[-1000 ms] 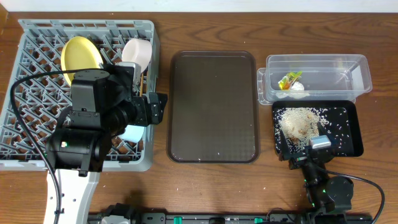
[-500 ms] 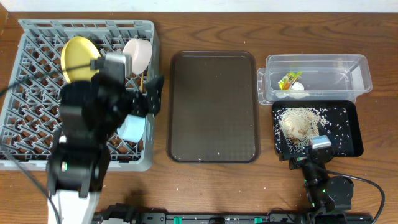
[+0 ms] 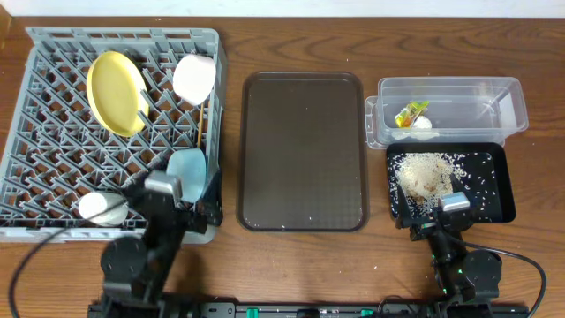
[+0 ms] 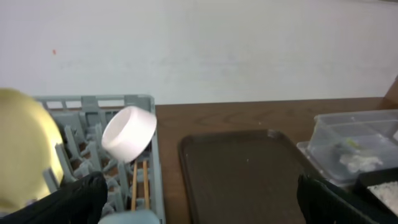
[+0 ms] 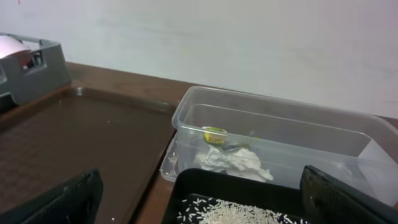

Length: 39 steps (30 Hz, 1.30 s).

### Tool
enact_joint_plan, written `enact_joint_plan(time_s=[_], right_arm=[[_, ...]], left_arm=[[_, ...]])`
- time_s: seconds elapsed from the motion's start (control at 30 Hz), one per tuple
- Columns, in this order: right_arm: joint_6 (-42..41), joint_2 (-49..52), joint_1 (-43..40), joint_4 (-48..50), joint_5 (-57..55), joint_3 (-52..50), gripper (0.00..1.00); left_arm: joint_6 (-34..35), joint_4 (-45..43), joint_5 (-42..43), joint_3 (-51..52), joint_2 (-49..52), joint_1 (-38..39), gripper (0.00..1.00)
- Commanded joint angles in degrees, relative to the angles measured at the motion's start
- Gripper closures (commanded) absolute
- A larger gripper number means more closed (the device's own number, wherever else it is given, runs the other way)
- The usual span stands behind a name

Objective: Sort waste into correct bins and load items into the dishwasher

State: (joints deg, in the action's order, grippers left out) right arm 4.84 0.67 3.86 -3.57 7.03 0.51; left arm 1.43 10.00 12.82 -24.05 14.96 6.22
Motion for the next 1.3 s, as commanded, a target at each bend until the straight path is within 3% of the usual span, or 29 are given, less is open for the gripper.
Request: enact_joint_plan(time_s=[0.0, 0.2, 0.47, 1.27], right_arm=[[0.39, -0.28, -0.46, -0.02, -0.11, -0.20, 0.01], [0.39, -0.28, -0.46, -0.04, -0.11, -0.20, 0.01], [0.39, -0.28, -0.46, -0.02, -0.11, -0.20, 0.01], [0.39, -0.28, -0.46, -0.04, -0.11, -0.20, 0.01]], left_arm=[[-0.72, -0.98, -3.23, 6.12, -7.19, 0.24, 0.03], [-0.70, -5.03, -3.48, 15.19, -14.60, 0.24, 0.02], [-0.72, -11.32, -3.50, 23.82, -14.86, 0.24, 0.02], [-0.74, -6.84, -3.45, 23.82, -14.34, 0.24, 0.02]])
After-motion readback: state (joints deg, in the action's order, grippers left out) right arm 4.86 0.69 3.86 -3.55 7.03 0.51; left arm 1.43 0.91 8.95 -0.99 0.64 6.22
